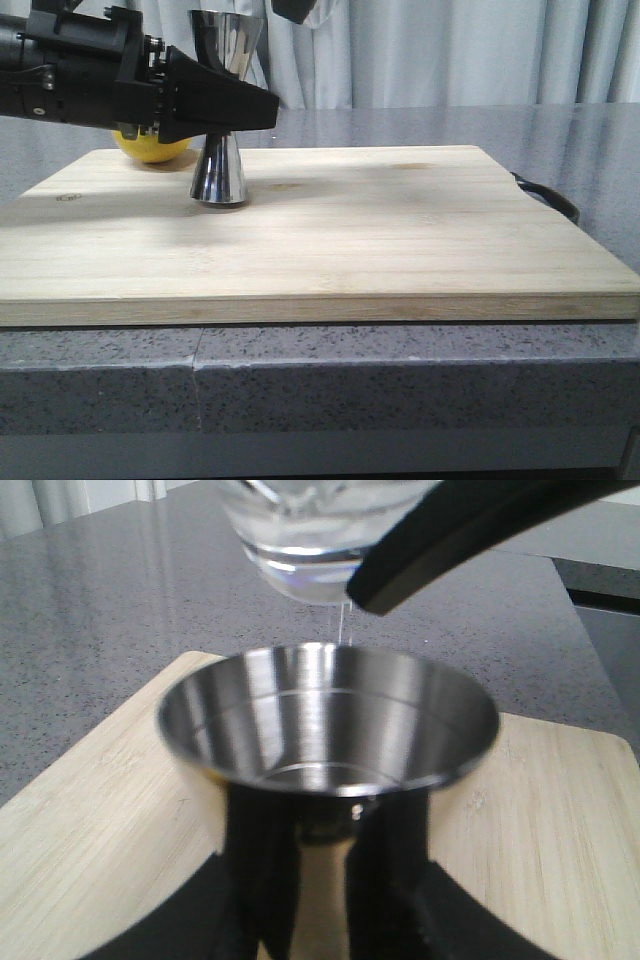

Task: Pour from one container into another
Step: 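Tilt the beaker over the jigger cup and pour the liquid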

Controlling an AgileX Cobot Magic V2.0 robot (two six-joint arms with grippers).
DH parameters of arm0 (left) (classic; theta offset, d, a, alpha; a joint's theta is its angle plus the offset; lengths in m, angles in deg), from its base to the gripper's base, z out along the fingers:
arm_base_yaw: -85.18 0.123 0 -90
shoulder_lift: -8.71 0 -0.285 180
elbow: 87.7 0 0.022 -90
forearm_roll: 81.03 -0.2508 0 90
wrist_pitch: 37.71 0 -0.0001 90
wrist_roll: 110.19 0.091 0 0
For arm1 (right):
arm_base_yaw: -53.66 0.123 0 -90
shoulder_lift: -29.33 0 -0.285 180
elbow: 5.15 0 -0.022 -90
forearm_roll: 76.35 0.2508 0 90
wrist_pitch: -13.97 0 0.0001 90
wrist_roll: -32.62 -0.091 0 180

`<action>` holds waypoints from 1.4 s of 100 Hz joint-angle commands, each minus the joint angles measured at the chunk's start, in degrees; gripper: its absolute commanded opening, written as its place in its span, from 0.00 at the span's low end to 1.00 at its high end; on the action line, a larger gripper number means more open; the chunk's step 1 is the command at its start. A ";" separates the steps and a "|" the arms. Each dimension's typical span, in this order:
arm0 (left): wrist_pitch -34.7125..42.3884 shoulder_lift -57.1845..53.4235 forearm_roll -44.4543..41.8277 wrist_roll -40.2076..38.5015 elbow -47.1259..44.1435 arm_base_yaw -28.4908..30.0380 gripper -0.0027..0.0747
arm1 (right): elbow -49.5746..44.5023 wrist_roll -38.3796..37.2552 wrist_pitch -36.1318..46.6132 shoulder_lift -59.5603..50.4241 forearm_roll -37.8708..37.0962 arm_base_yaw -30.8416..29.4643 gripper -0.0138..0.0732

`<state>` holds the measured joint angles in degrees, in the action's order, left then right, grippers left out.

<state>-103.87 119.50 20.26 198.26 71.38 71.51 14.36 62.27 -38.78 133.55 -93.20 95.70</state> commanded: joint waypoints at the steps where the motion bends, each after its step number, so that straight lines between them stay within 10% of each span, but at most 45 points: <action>1: -6.73 -2.17 3.97 -0.17 1.57 -0.40 0.21 | 2.32 3.27 2.79 -2.59 -2.33 -0.02 0.51; 140: -6.73 -2.17 3.97 -0.17 1.57 -0.40 0.21 | 2.32 20.36 4.98 -2.59 -2.69 -0.02 0.51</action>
<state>-103.87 119.50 20.26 198.26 71.38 71.51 14.36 81.03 -37.39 133.55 -94.06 95.70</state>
